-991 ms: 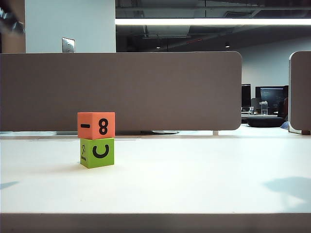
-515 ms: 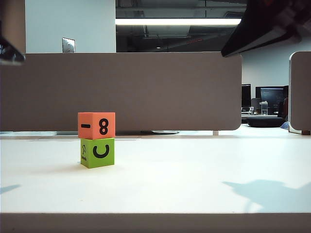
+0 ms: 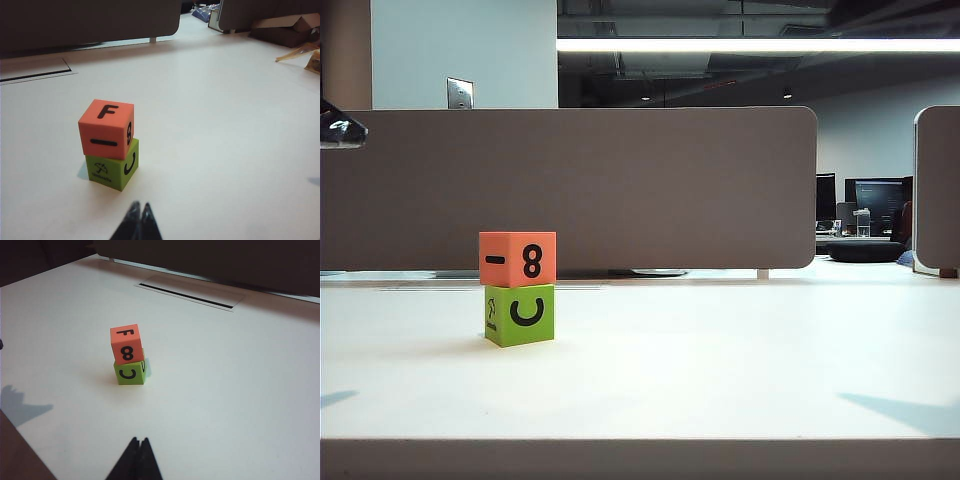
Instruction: Stack the letter block on the right onto the letter block on the left.
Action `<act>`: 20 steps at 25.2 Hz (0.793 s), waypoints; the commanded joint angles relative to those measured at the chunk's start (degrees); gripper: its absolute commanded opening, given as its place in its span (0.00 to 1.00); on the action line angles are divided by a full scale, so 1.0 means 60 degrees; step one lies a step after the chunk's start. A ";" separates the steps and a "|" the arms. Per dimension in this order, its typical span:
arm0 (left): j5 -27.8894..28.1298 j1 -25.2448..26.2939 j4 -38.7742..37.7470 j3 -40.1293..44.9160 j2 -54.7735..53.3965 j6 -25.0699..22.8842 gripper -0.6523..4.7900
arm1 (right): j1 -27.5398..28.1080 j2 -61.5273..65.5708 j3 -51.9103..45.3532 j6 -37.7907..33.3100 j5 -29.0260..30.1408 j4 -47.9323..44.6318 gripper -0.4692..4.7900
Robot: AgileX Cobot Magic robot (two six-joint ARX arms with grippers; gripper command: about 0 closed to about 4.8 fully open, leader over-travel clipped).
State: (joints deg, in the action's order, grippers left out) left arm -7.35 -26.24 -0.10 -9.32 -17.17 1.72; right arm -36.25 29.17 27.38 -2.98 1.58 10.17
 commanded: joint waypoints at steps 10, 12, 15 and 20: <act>-0.0106 0.0004 0.0036 0.0769 0.0576 -0.0033 0.11 | 0.0015 -0.4484 -0.1311 -0.0120 -0.0222 0.2331 0.08; -0.0095 0.0004 0.0022 0.0976 0.0962 -0.0022 0.11 | 0.0015 -0.4918 -0.1501 -0.0120 -0.0579 0.2441 0.08; 0.0106 0.0000 -0.0197 0.1271 0.1902 0.0077 0.11 | 0.0047 -0.4783 -0.1690 0.0036 -0.0769 0.2324 0.08; 0.0109 0.0011 -0.0488 0.1494 0.2830 0.0033 0.11 | 0.0055 -0.4794 -0.2288 0.0098 -0.1231 0.1668 0.08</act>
State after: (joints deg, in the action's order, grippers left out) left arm -6.66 -26.26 -3.07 -0.21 0.21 1.98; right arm -35.90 0.36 14.50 -2.52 -4.12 22.15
